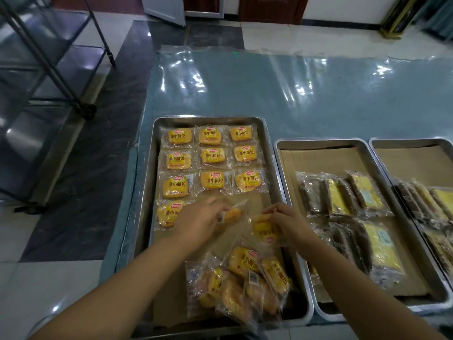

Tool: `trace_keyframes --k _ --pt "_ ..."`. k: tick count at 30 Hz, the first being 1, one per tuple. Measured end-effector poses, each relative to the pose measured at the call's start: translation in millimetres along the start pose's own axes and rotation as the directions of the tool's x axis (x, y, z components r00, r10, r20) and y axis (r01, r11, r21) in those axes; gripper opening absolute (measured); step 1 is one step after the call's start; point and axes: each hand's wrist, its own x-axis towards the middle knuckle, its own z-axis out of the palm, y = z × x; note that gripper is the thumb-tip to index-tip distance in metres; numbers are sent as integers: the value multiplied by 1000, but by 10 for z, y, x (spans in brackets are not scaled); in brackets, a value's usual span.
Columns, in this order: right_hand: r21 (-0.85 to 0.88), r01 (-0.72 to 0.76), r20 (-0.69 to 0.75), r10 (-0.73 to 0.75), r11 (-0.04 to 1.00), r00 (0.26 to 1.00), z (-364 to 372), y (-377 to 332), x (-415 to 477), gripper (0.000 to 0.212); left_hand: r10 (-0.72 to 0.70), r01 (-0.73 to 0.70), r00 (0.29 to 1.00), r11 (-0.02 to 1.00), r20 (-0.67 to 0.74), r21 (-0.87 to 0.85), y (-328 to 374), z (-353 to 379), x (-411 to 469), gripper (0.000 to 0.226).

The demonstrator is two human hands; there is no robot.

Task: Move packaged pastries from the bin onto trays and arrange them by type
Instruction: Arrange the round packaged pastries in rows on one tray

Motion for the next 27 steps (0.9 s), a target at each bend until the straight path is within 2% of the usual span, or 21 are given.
trace_keyframes --k 3,7,10,12,15,18,22,27 --pt "-63 -6 -35 4 998 999 -7 -18 70 16 156 -156 988 982 16 110 -76 -73 -153 35" --pt "-164 88 -104 -105 983 989 23 9 129 3 281 -297 953 943 117 150 -121 -7 -392 33" --pt "-418 144 -126 -214 897 969 3 33 150 6 226 -248 962 957 151 148 -181 101 -516 42" --pt "-510 149 -143 -254 847 956 -9 22 156 8 192 -208 973 971 130 120 -216 168 -538 42" --pt "-491 143 -177 -259 859 950 -35 -25 172 15 158 -163 986 976 51 143 -199 230 -453 42" --pt "-422 161 -186 -259 892 948 -72 -92 190 23 40 -55 995 981 86 188 -158 319 -309 47" --pt "-420 253 -119 -330 872 937 -109 -243 218 31 -113 95 989 979 92 181 -101 414 -91 57" --pt "-408 318 -9 -352 856 936 -151 -432 276 13 -154 106 969 966 194 236 -5 465 178 68"
